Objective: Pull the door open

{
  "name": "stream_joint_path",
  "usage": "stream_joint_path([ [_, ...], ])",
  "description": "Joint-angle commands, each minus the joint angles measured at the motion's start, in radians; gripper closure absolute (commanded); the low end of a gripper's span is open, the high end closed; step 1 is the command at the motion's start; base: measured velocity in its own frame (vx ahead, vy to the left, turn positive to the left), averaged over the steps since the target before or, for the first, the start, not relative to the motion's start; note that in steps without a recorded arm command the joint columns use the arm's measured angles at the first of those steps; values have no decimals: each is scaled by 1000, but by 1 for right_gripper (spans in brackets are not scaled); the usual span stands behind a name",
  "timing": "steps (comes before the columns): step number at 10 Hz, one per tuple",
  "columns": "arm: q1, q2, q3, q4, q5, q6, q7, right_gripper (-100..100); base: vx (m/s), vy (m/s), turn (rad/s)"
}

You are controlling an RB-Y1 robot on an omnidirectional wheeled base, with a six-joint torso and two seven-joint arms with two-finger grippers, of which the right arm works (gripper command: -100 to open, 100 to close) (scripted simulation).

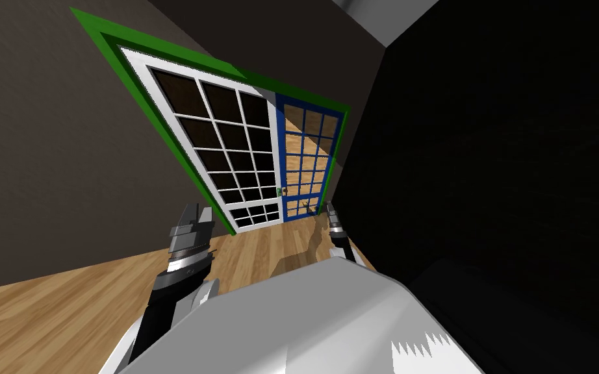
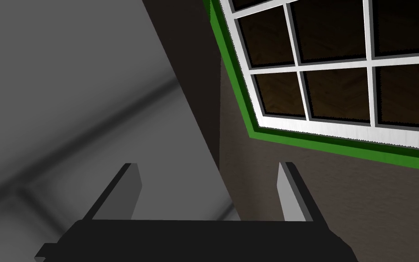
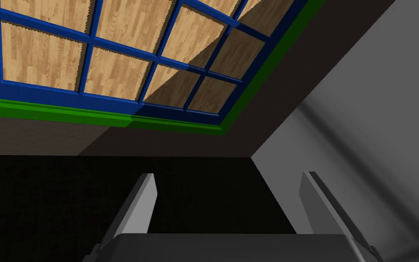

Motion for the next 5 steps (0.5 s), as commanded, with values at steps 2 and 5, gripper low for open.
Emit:
stream_joint_path([
  [2,-4,-5,-10,49,12,-16,51,-100,114,43,34],
  [5,-9,-9,-21,106,27,-34,110,-100,100,59,40],
])
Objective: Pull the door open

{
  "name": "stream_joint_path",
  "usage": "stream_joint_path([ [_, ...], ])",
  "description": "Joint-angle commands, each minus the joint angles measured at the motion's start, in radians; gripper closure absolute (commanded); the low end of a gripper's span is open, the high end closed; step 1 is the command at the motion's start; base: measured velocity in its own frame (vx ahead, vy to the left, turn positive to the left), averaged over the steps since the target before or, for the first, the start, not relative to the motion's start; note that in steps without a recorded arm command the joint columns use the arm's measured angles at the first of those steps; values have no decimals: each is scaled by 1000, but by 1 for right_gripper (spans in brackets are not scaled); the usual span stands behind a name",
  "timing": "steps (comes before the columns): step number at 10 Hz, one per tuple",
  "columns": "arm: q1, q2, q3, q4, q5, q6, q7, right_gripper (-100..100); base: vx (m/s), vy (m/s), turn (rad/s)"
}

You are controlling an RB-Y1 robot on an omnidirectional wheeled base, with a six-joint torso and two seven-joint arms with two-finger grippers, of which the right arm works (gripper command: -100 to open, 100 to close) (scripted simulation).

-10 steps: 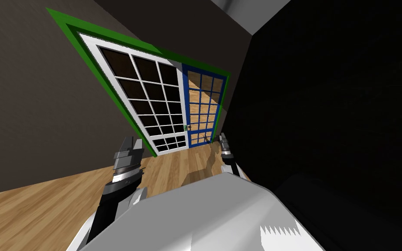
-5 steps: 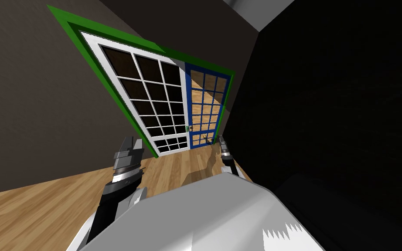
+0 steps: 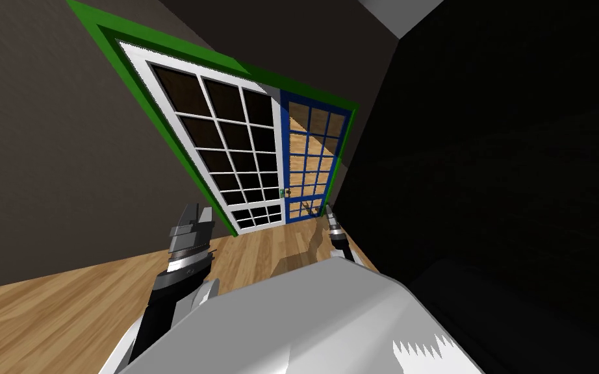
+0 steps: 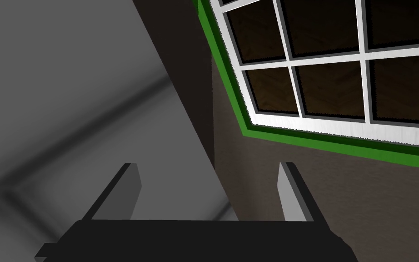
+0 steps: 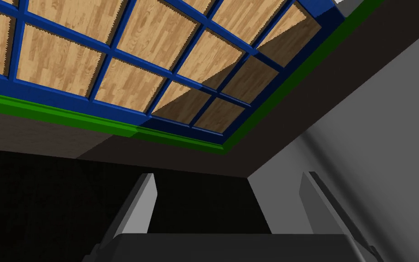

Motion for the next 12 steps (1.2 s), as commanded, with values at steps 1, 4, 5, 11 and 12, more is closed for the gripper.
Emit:
stream_joint_path([
  [1,2,-1,-4,25,9,-8,34,-100,101,53,36],
  [4,-3,-5,-15,83,24,-26,95,-100,111,55,42],
  [5,-5,-6,-19,102,29,-32,115,-100,111,41,38],
  [11,-16,-10,-41,220,60,-67,237,-100,102,50,40],
  [12,-18,-11,-45,240,65,-73,258,-100,101,68,46],
])
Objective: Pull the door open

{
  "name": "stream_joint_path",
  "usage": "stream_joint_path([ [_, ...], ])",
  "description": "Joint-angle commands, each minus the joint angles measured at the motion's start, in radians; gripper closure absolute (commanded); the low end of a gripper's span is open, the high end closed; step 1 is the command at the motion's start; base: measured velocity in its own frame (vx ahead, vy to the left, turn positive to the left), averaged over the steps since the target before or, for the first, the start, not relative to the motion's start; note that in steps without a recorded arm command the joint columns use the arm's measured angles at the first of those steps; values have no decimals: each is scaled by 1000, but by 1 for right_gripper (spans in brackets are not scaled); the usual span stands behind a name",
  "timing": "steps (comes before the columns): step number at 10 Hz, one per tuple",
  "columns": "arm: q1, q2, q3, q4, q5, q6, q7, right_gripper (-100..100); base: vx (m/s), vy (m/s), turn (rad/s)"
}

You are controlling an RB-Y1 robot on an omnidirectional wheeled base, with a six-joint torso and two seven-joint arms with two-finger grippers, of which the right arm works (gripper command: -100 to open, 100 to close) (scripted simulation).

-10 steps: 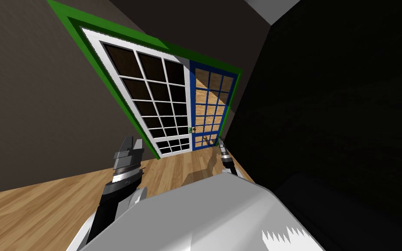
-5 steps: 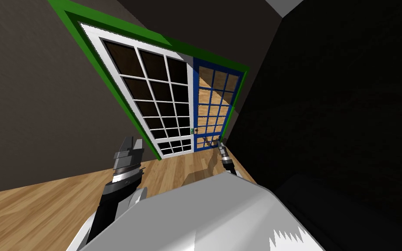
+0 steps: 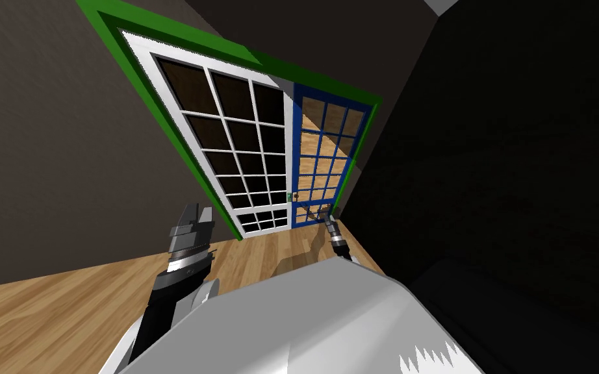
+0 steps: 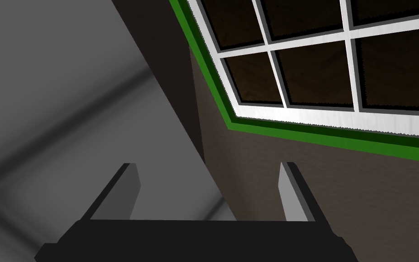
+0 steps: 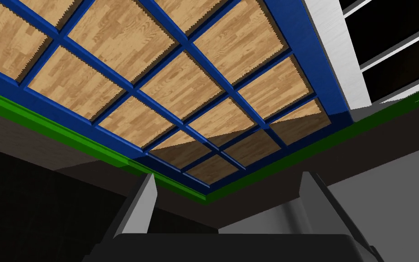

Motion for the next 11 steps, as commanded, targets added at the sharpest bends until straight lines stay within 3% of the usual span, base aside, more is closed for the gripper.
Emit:
stream_joint_path([
  [1,-3,1,-5,38,9,-16,37,-100,106,58,33],
  [11,-21,0,-40,224,58,-73,232,-100,111,47,39],
])
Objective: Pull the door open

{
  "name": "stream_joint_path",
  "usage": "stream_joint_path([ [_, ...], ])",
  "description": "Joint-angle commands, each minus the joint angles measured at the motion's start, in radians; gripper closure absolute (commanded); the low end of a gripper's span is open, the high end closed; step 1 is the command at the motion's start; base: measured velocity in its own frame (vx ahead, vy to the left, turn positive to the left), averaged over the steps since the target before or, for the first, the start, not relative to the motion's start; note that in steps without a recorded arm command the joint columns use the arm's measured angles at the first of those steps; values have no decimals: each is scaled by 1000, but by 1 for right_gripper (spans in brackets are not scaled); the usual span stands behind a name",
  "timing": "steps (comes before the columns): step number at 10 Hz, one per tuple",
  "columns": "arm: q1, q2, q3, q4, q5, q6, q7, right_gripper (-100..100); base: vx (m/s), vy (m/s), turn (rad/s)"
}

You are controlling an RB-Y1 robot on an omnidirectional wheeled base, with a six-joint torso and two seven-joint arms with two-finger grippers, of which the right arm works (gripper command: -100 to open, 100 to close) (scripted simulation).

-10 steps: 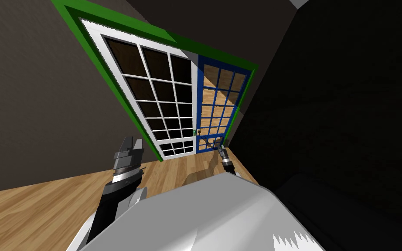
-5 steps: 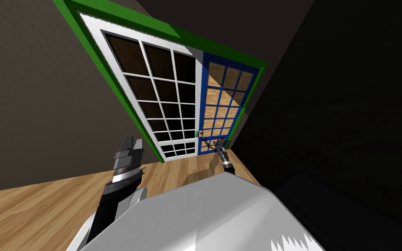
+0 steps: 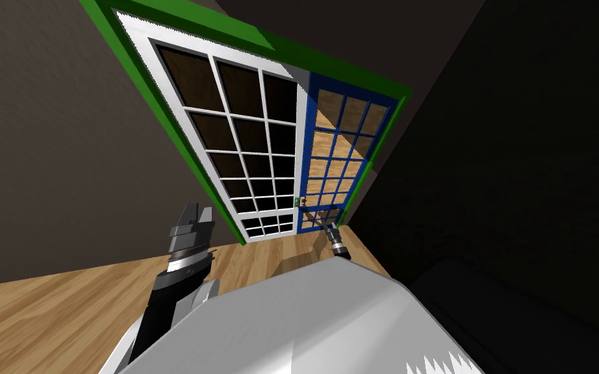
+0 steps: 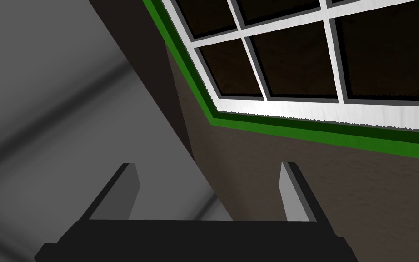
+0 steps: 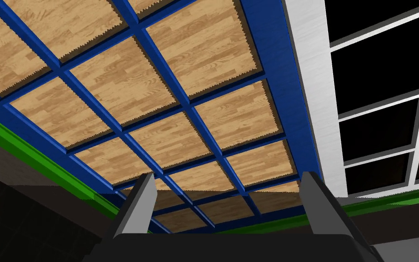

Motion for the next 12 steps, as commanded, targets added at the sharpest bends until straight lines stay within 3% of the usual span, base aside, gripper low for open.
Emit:
stream_joint_path([
  [1,-5,1,-5,32,8,-11,34,-100,114,42,44],
  [12,-26,6,-40,217,57,-67,228,-100,117,33,37],
])
